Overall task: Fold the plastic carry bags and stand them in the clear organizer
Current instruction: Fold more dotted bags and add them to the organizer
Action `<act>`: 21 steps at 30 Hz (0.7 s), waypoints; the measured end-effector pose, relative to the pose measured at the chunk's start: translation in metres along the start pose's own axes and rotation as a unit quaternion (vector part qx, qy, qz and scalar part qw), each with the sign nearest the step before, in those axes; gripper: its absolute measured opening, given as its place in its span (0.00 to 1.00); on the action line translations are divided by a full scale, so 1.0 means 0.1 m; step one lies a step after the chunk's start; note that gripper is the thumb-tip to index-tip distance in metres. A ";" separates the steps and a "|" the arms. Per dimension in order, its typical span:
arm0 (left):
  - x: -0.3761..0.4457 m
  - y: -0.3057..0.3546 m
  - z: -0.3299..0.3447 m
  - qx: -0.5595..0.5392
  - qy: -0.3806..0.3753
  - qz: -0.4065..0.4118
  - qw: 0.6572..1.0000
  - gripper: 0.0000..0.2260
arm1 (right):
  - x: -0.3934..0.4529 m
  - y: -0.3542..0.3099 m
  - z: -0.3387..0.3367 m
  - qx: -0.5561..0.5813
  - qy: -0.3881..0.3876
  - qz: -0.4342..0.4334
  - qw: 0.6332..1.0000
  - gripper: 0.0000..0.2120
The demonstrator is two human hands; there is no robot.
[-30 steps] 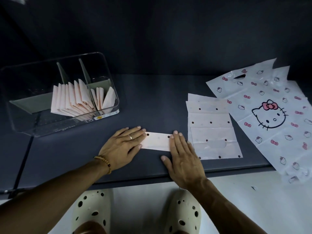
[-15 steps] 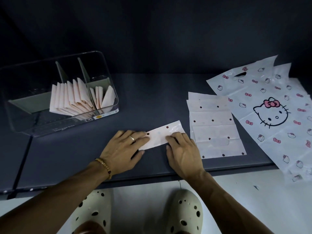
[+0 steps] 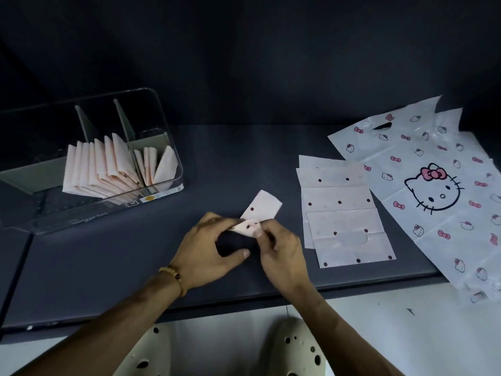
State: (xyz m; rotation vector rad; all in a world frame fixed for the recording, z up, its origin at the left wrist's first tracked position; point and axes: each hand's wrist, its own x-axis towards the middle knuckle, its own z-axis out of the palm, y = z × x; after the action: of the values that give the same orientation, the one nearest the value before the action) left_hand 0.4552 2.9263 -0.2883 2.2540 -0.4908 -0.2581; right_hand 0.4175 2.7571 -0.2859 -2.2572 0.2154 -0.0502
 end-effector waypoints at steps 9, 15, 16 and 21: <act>0.25 0.17 0.17 -0.011 0.072 -0.154 0.985 0.11 | 0.25 -0.02 -0.01 -0.008 0.024 0.134 0.991 0.05; 0.18 0.09 0.10 0.100 0.097 -0.179 0.974 0.09 | 0.34 -0.06 0.01 -0.085 -0.034 0.096 0.991 0.04; 0.17 0.07 0.09 0.110 0.100 -0.159 0.976 0.12 | 0.36 -0.07 0.01 -0.094 -0.039 0.096 0.990 0.04; 0.10 -0.07 0.08 0.193 0.060 0.085 0.976 0.18 | 0.42 -0.08 0.04 -0.108 -0.036 0.114 0.987 0.04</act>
State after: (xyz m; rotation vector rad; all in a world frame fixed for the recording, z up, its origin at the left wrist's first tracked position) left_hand 0.4632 2.9214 -0.2992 2.5646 -0.7132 0.0692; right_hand 0.4606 2.7578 -0.2835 -2.4293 0.4572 0.1838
